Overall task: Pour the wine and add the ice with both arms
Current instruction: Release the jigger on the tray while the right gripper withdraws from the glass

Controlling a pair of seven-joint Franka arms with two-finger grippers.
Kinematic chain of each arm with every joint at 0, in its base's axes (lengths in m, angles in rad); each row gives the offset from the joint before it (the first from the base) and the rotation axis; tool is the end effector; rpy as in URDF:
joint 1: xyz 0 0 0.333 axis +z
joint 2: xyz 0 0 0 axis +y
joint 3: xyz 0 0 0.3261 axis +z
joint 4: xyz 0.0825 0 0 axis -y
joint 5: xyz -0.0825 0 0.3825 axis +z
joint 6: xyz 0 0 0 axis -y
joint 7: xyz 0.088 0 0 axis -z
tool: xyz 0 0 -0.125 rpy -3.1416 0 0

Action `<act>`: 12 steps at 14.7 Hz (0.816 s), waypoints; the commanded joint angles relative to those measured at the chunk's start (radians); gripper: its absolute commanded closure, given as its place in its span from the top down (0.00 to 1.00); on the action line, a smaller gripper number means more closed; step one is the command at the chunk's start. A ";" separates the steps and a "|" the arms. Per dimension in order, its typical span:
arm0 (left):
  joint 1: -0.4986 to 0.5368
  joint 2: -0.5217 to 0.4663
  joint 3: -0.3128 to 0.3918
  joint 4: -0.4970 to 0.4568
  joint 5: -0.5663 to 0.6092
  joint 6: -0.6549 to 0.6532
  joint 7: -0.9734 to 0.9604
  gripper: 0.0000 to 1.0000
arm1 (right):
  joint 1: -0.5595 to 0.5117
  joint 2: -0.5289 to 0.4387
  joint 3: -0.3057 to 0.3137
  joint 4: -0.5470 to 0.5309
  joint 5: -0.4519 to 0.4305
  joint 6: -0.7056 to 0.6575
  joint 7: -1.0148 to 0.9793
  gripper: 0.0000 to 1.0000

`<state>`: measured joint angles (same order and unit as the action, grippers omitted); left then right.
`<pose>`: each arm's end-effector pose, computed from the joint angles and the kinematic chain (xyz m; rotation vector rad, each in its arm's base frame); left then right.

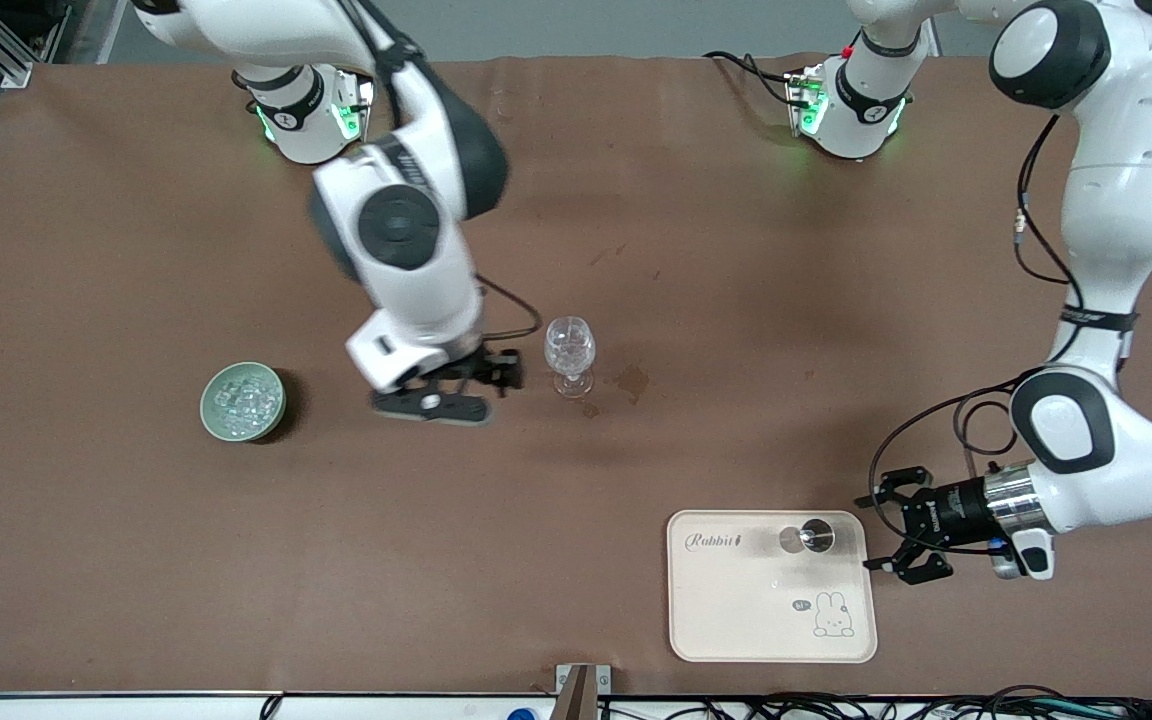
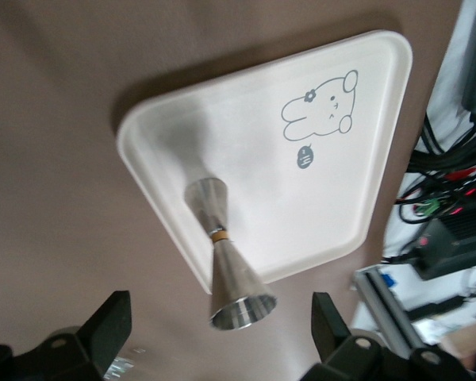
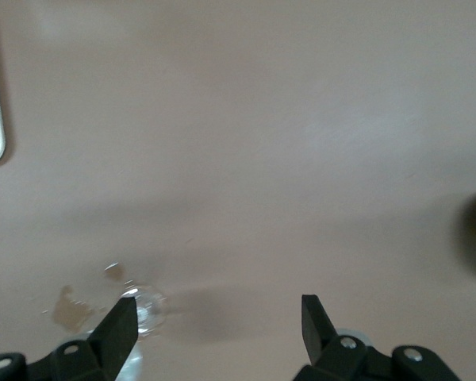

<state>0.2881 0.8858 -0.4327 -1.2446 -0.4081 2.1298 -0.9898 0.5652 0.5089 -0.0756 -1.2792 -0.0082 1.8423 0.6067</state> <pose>0.7678 -0.0437 0.2696 2.0566 1.4350 -0.4057 0.6275 0.3464 0.4564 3.1264 -0.1636 0.1106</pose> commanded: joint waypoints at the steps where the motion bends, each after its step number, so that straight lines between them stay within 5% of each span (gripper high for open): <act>1: 0.005 -0.089 -0.003 -0.033 0.193 -0.080 0.016 1.00 | -0.126 -0.163 0.023 -0.167 -0.006 0.011 -0.163 0.91; 6: -0.023 -0.194 -0.054 -0.033 0.389 -0.149 0.137 1.00 | -0.296 -0.324 0.022 -0.313 0.002 0.008 -0.341 0.91; 8: -0.053 -0.249 -0.081 -0.039 0.551 -0.158 0.180 1.00 | -0.330 -0.378 0.020 -0.335 -0.001 -0.041 -0.369 0.91; 12: -0.063 -0.370 -0.115 -0.050 0.680 -0.355 0.353 1.00 | -0.387 -0.434 0.020 -0.336 -0.009 -0.150 -0.380 0.91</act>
<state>0.2112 0.6146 -0.5444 -1.2493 0.2399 1.8422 -0.7289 0.2178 0.1314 -0.0755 -1.5640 -0.0077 1.7107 0.2378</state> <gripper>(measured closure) 0.000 0.084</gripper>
